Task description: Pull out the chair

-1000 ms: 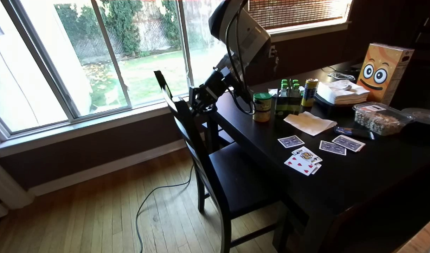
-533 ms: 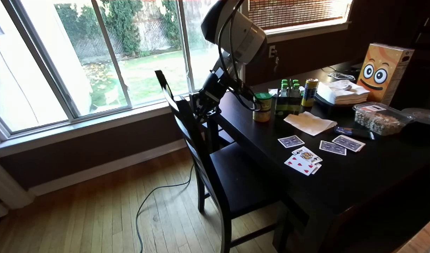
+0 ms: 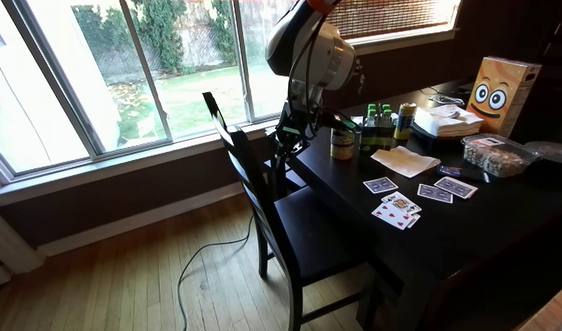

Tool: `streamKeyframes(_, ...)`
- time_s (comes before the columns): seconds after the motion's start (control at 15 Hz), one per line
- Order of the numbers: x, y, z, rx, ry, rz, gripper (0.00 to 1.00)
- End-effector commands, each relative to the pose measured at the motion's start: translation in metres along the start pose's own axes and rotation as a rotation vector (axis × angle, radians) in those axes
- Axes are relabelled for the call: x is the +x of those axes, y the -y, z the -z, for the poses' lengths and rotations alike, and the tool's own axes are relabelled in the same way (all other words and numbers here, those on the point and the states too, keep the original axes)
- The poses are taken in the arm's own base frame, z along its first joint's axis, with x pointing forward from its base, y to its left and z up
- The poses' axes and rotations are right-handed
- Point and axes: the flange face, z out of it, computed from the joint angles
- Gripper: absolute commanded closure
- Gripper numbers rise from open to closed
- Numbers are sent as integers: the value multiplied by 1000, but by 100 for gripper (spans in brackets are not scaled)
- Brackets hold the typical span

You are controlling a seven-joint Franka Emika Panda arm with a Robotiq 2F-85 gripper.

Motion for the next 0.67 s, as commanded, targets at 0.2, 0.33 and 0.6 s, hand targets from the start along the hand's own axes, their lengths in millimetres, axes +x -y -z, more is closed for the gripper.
streamKeyframes(0.2, -13, -47, -38, -161, 47, -114, 100)
streamKeyframes(0.33, -17, -64, -53, -130, 86, -117, 100)
streamKeyframes(0.6, -24, -100, -81, 55, 79, -74, 100)
